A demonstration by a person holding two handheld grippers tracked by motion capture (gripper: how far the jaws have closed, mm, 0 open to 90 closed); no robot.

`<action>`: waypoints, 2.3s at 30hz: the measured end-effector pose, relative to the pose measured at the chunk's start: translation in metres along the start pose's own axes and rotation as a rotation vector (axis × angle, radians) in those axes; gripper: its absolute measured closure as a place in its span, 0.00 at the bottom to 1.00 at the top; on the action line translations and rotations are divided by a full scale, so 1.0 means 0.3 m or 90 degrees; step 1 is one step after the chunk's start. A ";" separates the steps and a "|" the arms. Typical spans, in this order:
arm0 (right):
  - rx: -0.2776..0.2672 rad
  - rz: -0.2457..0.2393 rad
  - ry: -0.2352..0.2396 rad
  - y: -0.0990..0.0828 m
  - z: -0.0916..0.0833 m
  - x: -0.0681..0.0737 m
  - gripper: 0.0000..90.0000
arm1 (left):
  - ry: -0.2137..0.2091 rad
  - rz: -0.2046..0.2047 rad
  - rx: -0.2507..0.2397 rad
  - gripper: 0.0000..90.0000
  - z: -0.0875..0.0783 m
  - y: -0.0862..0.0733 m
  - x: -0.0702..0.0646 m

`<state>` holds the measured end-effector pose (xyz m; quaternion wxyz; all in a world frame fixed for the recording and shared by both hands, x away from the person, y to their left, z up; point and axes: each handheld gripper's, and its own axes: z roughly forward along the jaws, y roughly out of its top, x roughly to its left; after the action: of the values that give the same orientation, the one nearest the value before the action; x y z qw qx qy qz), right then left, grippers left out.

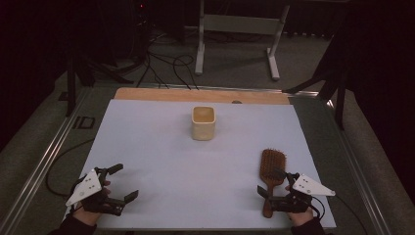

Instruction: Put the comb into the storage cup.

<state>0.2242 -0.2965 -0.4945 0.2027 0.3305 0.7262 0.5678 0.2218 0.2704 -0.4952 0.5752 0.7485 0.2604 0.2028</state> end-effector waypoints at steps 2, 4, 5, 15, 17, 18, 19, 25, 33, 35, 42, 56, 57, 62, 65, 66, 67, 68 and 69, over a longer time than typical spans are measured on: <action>-0.002 0.002 -0.003 0.002 -0.004 0.001 0.10 | -0.003 0.000 -0.004 0.00 0.001 0.002 0.000; -0.002 -0.001 -0.001 0.005 -0.006 0.001 0.10 | -0.003 0.001 -0.005 0.00 0.001 0.003 -0.002; -0.002 -0.001 -0.001 0.006 -0.005 0.002 0.10 | -0.003 0.001 -0.005 0.00 0.001 0.003 -0.002; 0.017 -0.001 0.002 0.010 0.002 0.009 0.10 | -0.008 0.003 -0.007 0.00 -0.001 0.004 -0.003; 0.022 0.000 0.005 0.013 0.004 0.012 0.10 | -0.008 0.004 -0.007 0.00 -0.001 0.004 -0.003; 0.024 -0.001 0.006 0.015 0.005 0.012 0.10 | -0.009 0.003 -0.007 0.00 -0.001 0.004 -0.003; 0.024 -0.001 0.006 0.015 0.005 0.012 0.10 | -0.009 0.003 -0.007 0.00 -0.001 0.004 -0.003; 0.032 0.001 0.001 0.034 0.007 0.016 0.10 | -0.009 0.003 -0.009 0.00 -0.002 0.004 -0.003; 0.037 -0.013 -0.001 0.123 -0.010 0.028 0.10 | -0.011 0.006 -0.011 0.00 -0.001 0.007 -0.003; 0.031 -0.017 0.005 0.151 -0.015 0.027 0.10 | -0.012 0.005 -0.012 0.00 -0.001 0.008 -0.003; 0.030 -0.023 0.007 0.214 -0.011 0.016 0.10 | -0.015 0.006 -0.015 0.00 0.001 0.010 -0.004; 0.078 -0.022 0.053 0.204 0.081 0.035 0.10 | -0.017 0.012 -0.018 0.00 -0.001 0.016 -0.008; 0.081 -0.020 0.055 0.198 0.086 0.036 0.10 | -0.017 0.012 -0.018 0.00 -0.001 0.016 -0.008; 0.102 -0.016 0.075 0.176 0.101 0.036 0.10 | -0.017 0.013 -0.019 0.00 -0.002 0.018 -0.008; 0.114 -0.011 0.082 0.163 0.107 0.034 0.10 | -0.017 0.013 -0.018 0.00 -0.002 0.018 -0.008; 0.117 -0.013 0.082 0.158 0.109 0.033 0.11 | -0.017 0.014 -0.018 0.00 -0.001 0.018 -0.008; 0.117 -0.013 0.082 0.158 0.109 0.033 0.11 | -0.017 0.014 -0.018 0.00 -0.001 0.018 -0.008; 0.121 -0.007 0.088 0.146 0.111 0.032 0.14 | -0.018 0.014 -0.019 0.00 -0.001 0.018 -0.008; 0.125 -0.005 0.087 0.140 0.112 0.031 0.14 | -0.018 0.014 -0.019 0.00 -0.001 0.018 -0.008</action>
<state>0.2508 -0.2609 -0.4627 0.1218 0.3067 0.7914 0.5145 0.2205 0.2680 -0.4901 0.5876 0.7454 0.2413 0.2023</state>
